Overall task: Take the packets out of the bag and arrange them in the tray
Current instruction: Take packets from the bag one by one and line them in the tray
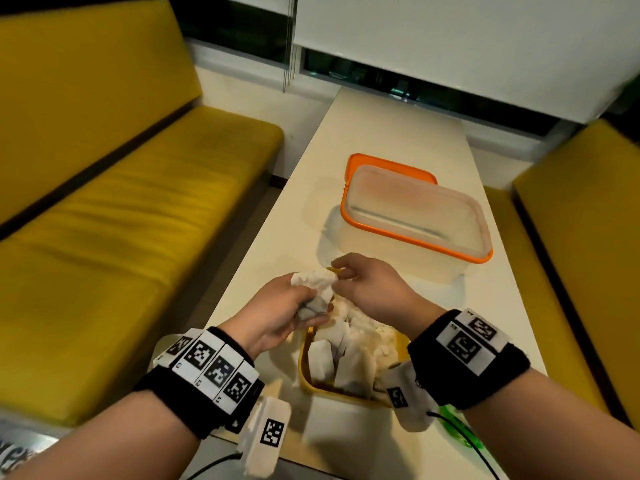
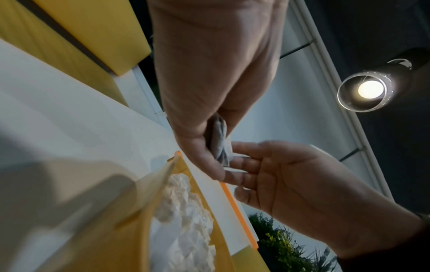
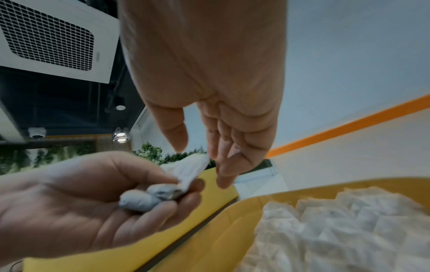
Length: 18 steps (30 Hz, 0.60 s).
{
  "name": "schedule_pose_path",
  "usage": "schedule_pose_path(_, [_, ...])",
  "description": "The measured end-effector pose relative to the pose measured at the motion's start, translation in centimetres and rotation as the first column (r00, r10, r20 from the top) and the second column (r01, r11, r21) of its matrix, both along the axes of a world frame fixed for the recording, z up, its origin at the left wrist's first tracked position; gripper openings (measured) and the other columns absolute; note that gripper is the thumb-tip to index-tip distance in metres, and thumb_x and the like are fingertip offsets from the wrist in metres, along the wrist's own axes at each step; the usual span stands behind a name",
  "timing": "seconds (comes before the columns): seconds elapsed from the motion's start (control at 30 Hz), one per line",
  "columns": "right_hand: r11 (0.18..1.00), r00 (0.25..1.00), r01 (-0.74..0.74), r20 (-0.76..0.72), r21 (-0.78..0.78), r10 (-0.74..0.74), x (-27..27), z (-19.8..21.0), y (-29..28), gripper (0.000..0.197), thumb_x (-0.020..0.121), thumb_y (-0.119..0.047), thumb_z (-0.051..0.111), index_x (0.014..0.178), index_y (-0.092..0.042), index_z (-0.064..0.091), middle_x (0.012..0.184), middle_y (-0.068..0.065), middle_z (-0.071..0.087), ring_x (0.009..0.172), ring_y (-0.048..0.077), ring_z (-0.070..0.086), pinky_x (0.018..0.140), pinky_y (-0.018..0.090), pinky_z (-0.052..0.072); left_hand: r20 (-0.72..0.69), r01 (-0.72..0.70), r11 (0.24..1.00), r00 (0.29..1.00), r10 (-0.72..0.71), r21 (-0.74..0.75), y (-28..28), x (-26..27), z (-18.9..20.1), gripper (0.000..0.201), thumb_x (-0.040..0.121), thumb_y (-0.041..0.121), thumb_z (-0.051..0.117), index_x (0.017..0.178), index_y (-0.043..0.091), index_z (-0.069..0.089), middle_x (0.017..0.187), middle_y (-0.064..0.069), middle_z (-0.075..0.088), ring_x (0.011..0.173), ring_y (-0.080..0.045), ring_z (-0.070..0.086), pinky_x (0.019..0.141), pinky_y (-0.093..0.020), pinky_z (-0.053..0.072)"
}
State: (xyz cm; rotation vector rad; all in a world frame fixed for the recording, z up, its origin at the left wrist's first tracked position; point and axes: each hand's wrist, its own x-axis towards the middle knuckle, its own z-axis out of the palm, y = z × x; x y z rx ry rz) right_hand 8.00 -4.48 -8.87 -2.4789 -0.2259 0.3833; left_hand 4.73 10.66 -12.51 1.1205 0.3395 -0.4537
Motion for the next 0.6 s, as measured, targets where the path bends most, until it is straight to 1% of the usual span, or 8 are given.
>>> schedule_pose_path(0.03, [0.999, 1.000, -0.011, -0.018, 0.042, 0.012, -0.2, -0.1, 0.2, 0.030, 0.083, -0.024, 0.062, 0.113, -0.023, 0.061, 0.102, -0.004, 0.063, 0.096, 0.016, 0.058, 0.075, 0.021, 0.042, 0.015, 0.034, 0.999, 0.999, -0.034, 0.011, -0.2, -0.1, 0.0, 0.023, 0.092, -0.005, 0.046, 0.097, 0.010, 0.062, 0.096, -0.014, 0.069, 0.086, -0.024, 0.069, 0.072, -0.032, 0.060])
schedule_pose_path(0.13, [0.997, 0.995, -0.075, 0.062, -0.023, 0.076, -0.5, -0.3, 0.5, 0.009, 0.082, -0.020, 0.065, 0.087, -0.023, 0.058, 0.080, -0.007, 0.057, 0.078, 0.015, 0.053, 0.057, 0.017, 0.034, 0.027, 0.082, 0.996, 0.996, -0.083, 0.039, -0.6, -0.4, 0.2, 0.023, 0.091, -0.004, 0.049, 0.096, 0.011, 0.065, 0.092, -0.012, 0.070, 0.087, -0.023, 0.068, 0.075, -0.033, 0.059])
schedule_pose_path(0.2, [0.998, 0.995, -0.055, 0.081, -0.018, 0.056, -0.3, -0.2, 0.3, 0.011, 0.081, -0.019, 0.069, 0.082, -0.021, 0.058, 0.077, -0.004, 0.057, 0.074, 0.016, 0.053, 0.056, 0.018, 0.036, 0.020, 0.082, 0.995, 0.996, -0.083, 0.056, -0.5, -0.5, 0.3, 0.019, 0.092, -0.002, 0.051, 0.098, 0.010, 0.063, 0.094, -0.012, 0.070, 0.088, -0.024, 0.068, 0.074, -0.033, 0.060])
schedule_pose_path(0.27, [0.999, 0.996, -0.026, 0.084, 0.021, 0.025, -0.2, -0.1, 0.0, 0.012, 0.079, -0.017, 0.072, 0.080, -0.020, 0.060, 0.077, 0.002, 0.063, 0.075, 0.021, 0.060, 0.061, 0.023, 0.043, 0.008, 0.064, 0.995, 0.998, -0.064, 0.074, -0.2, -0.7, 0.2, 0.015, 0.093, 0.000, 0.052, 0.099, 0.009, 0.061, 0.097, -0.014, 0.068, 0.088, -0.025, 0.068, 0.070, -0.031, 0.060])
schedule_pose_path(0.33, [0.999, 0.996, -0.017, 0.089, 0.030, 0.015, -0.3, -0.1, -0.1, 0.009, 0.079, -0.016, 0.071, 0.081, -0.017, 0.063, 0.078, 0.006, 0.067, 0.077, 0.023, 0.064, 0.065, 0.027, 0.047, 0.007, 0.031, 0.994, 0.999, -0.032, 0.101, 0.2, -0.9, 0.1, 0.012, 0.092, 0.001, 0.053, 0.098, 0.009, 0.061, 0.100, -0.014, 0.067, 0.087, -0.025, 0.068, 0.068, -0.030, 0.060])
schedule_pose_path(0.43, [0.996, 0.996, -0.061, 0.064, -0.061, 0.065, -0.2, -0.2, 0.0, 0.009, 0.080, -0.018, 0.069, 0.088, -0.013, 0.067, 0.082, 0.005, 0.065, 0.078, 0.022, 0.060, 0.062, 0.024, 0.043, 0.040, -0.057, 0.986, 0.998, 0.051, 0.160, 0.9, -1.0, 0.1, 0.011, 0.093, 0.002, 0.052, 0.097, 0.008, 0.060, 0.092, -0.012, 0.065, 0.078, -0.021, 0.067, 0.066, -0.028, 0.060])
schedule_pose_path(0.5, [0.959, 0.978, -0.209, -0.044, -0.193, 0.205, -0.1, -0.1, 0.4, 0.013, 0.080, -0.019, 0.069, 0.092, -0.014, 0.068, 0.086, 0.003, 0.064, 0.081, 0.019, 0.058, 0.063, 0.024, 0.043, 0.068, -0.116, 0.975, 0.992, 0.105, 0.192, 1.4, -1.0, 0.1, 0.010, 0.095, 0.004, 0.049, 0.098, 0.006, 0.059, 0.086, -0.012, 0.065, 0.073, -0.019, 0.066, 0.065, -0.028, 0.059])
schedule_pose_path(0.6, [0.821, 0.888, -0.458, -0.221, -0.342, 0.403, -0.4, -0.4, 1.4, 0.019, 0.082, -0.022, 0.068, 0.100, -0.017, 0.068, 0.090, -0.003, 0.060, 0.082, 0.014, 0.053, 0.060, 0.021, 0.040, 0.088, -0.158, 0.966, 0.986, 0.143, 0.206, 1.8, -1.1, 0.1, 0.010, 0.096, 0.006, 0.049, 0.098, 0.006, 0.059, 0.085, -0.011, 0.065, 0.071, -0.019, 0.066, 0.065, -0.027, 0.059])
